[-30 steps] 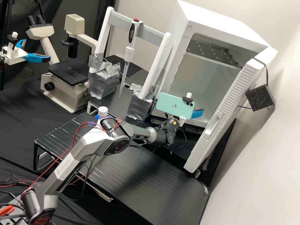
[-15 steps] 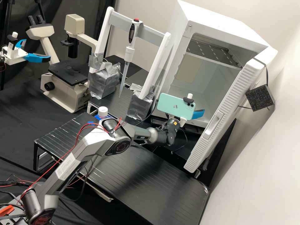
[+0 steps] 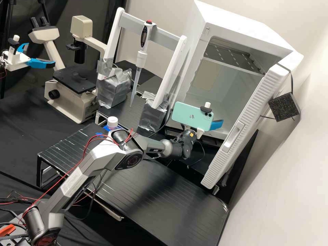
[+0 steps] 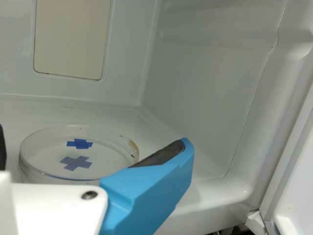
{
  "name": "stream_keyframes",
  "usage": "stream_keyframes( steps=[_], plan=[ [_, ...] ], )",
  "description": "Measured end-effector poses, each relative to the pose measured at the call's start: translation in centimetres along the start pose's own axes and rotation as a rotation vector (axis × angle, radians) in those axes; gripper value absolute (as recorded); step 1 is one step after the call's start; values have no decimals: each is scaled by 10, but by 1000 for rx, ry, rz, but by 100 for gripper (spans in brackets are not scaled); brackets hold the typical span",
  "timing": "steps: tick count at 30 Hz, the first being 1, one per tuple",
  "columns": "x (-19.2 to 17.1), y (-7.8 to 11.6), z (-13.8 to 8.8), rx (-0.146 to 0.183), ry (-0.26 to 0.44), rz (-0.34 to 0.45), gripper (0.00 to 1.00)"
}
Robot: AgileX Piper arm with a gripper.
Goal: Move the petri dish to the microscope
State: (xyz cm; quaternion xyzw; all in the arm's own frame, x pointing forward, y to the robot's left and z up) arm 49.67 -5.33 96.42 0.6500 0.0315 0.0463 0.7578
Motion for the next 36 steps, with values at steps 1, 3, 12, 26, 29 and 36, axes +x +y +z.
stream_keyframes(
  steps=[1,3,12,26,29,36],
  plan=[
    [0,0,0,0,0,0,0],
    [0,0,0,0,-2,0,0],
    [0,0,0,0,-5,-1,0],
    [0,-1,0,0,-7,-4,0],
    [0,-1,0,0,-9,-4,0],
    [0,-1,0,0,-11,-5,0]
  ],
)
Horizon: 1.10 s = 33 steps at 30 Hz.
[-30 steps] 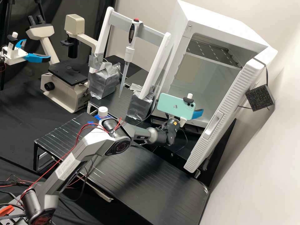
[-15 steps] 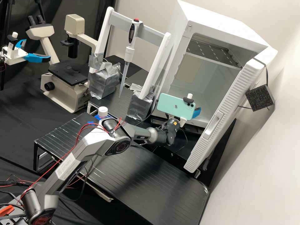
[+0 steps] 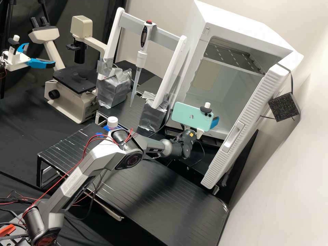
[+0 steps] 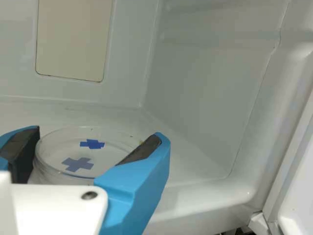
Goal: Move the petri dish to the microscope
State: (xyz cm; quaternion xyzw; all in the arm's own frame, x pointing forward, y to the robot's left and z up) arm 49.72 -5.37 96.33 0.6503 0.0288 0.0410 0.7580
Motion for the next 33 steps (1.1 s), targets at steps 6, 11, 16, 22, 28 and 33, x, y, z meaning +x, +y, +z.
stream_keyframes(
  steps=[6,11,16,22,28,33],
  plan=[
    [0,0,0,0,0,0,0],
    [0,0,0,0,0,0,0],
    [-1,0,-1,3,-2,0,0],
    [-17,11,3,5,-33,10,0],
    [-49,25,16,23,-63,33,0],
    [-82,34,24,45,-52,61,0]
  ],
)
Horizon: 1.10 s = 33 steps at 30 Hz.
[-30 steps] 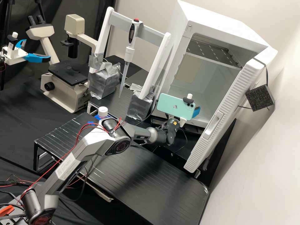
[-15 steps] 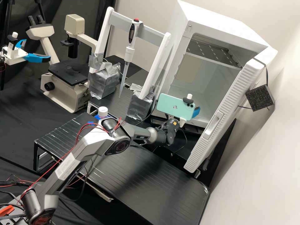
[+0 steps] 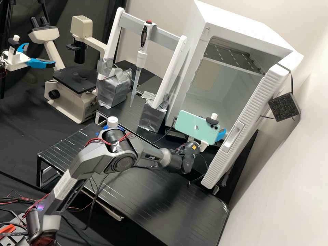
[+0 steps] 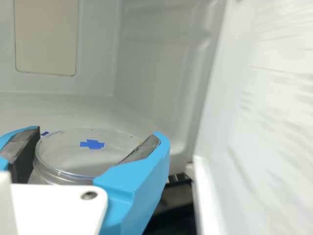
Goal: Move the petri dish to the microscope
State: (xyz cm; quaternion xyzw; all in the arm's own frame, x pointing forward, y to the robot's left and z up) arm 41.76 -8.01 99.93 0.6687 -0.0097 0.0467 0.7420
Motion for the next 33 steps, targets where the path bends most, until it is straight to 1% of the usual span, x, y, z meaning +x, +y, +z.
stream_keyframes(
  steps=[5,6,8,9,11,13,14,15,17,18,20,21,23,25,26,28,31,33],
  plan=[
    [-41,6,7,37,52,41,0],
    [-53,4,10,54,57,46,0],
    [-74,5,10,70,73,64,0],
    [-85,4,10,81,69,69,0],
    [-107,-2,7,99,36,59,0],
    [-128,-6,-1,104,9,49,0],
    [-138,-5,-9,98,7,51,0],
    [-148,-10,-14,100,-3,40,0],
    [-171,-14,-33,86,-8,40,0],
    [-182,-16,-42,78,-9,45,0],
    [-199,-17,-63,48,7,65,0],
    [-207,-21,-71,44,10,72,0],
    [-222,-26,-90,17,43,93,0],
    [-235,-32,-113,-11,97,119,0],
    [-241,-36,-125,-20,131,129,0],
    [-252,-45,-147,-38,217,134,0],
    [-264,-58,-170,-54,333,120,0],
    [-270,-64,-180,-52,394,113,0]
  ],
)
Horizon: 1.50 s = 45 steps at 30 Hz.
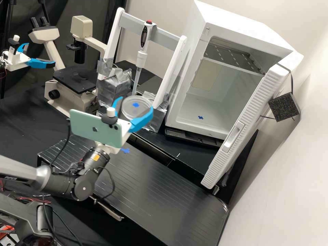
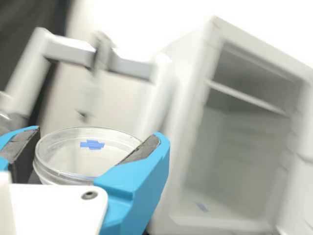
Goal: Move the petri dish to the microscope
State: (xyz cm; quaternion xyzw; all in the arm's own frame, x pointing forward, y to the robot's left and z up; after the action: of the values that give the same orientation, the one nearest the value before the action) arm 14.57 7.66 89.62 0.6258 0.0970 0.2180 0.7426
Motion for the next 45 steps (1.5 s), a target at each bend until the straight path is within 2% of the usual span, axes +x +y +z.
stream_keyframes(
  steps=[3,5,9,12,19,20,24,28,32,38,39,45],
  plan=[
    [-2,-7,-12,19,60,-15,0],
    [-3,-13,-19,45,105,-42,0],
    [8,-21,-39,103,254,-125,0],
    [16,-27,-48,141,334,-187,0],
    [35,-43,-63,227,451,-310,0],
    [40,-48,-66,251,471,-341,0],
    [62,-67,-79,308,467,-431,0],
    [85,-82,-88,287,422,-455,0],
    [113,-94,-102,270,380,-440,0],
    [152,-122,-124,214,321,-440,0],
    [156,-129,-127,197,314,-452,0],
    [178,-163,-144,146,268,-507,0]
  ],
)
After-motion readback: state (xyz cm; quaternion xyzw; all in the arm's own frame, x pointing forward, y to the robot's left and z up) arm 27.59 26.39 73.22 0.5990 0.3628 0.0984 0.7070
